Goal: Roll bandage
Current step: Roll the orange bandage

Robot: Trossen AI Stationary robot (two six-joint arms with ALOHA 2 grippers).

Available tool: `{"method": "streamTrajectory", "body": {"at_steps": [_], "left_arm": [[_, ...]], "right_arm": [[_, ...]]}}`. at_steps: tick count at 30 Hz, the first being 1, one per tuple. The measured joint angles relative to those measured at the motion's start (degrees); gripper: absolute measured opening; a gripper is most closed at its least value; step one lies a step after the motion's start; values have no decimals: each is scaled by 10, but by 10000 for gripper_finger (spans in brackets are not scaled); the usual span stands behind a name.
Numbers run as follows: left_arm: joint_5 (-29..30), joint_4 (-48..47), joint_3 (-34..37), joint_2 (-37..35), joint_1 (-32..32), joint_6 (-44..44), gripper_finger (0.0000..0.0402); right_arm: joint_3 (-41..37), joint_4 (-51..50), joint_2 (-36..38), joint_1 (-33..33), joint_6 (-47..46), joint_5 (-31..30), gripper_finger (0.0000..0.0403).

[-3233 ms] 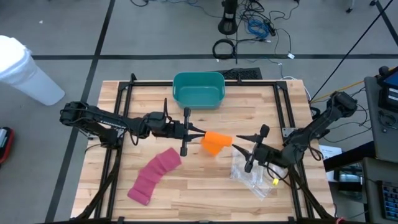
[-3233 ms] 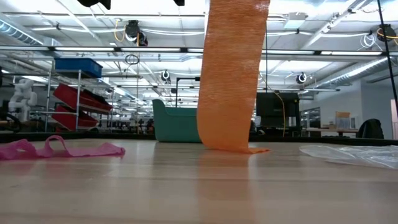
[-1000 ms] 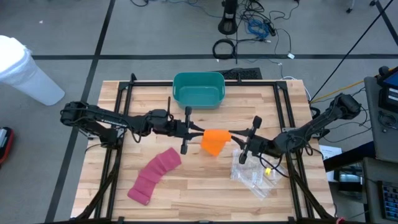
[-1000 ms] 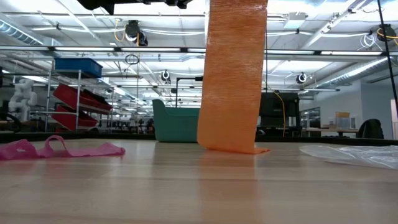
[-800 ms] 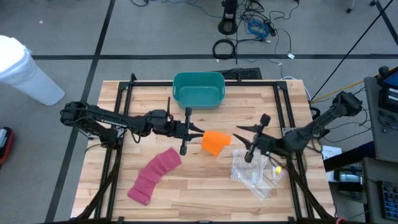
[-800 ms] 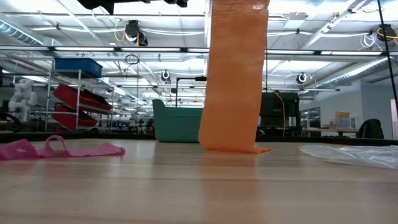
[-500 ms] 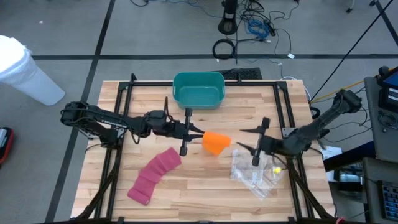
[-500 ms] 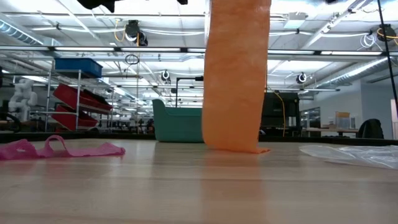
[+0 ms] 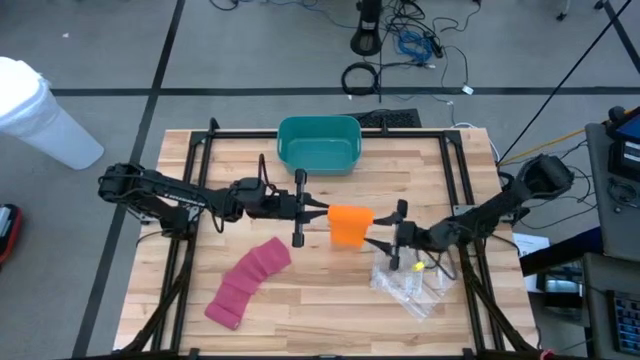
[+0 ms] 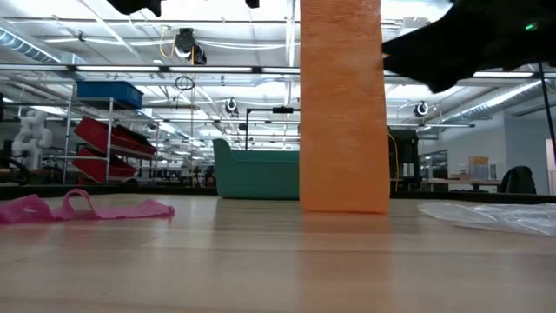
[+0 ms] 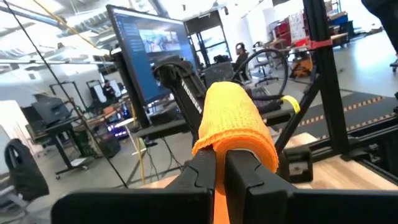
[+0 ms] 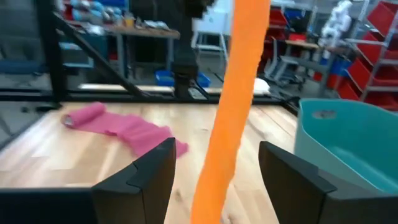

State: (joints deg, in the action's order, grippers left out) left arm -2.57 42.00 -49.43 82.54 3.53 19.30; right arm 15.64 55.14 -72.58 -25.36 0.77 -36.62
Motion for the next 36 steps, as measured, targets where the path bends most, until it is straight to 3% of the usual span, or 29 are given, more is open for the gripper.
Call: {"method": "streamTrajectory", "body": {"at_steps": [8, 10, 13, 15, 22, 29, 36], "left_arm": [[1, 0, 0, 0, -5, -11, 8], [1, -3, 0, 0, -5, -11, 8], [2, -3, 0, 0, -5, -11, 8], [10, -4, 0, 0, -5, -10, 8], [40, -12, 0, -5, -6, 23, 8], [75, -42, 0, -4, -15, 55, 8], [76, -85, 0, -3, -19, 86, 8]], "right_arm": [[61, -3, -96, 69, -17, 47, 191], [76, -7, -111, 75, -23, 78, 152], [96, -16, -129, 76, -19, 110, 50], [101, -20, -138, 76, -12, 118, 16], [103, -18, -143, 53, -63, 185, 0], [123, -20, -130, 15, -51, 196, 0], [140, -28, -45, 14, -16, 221, 0]]}}
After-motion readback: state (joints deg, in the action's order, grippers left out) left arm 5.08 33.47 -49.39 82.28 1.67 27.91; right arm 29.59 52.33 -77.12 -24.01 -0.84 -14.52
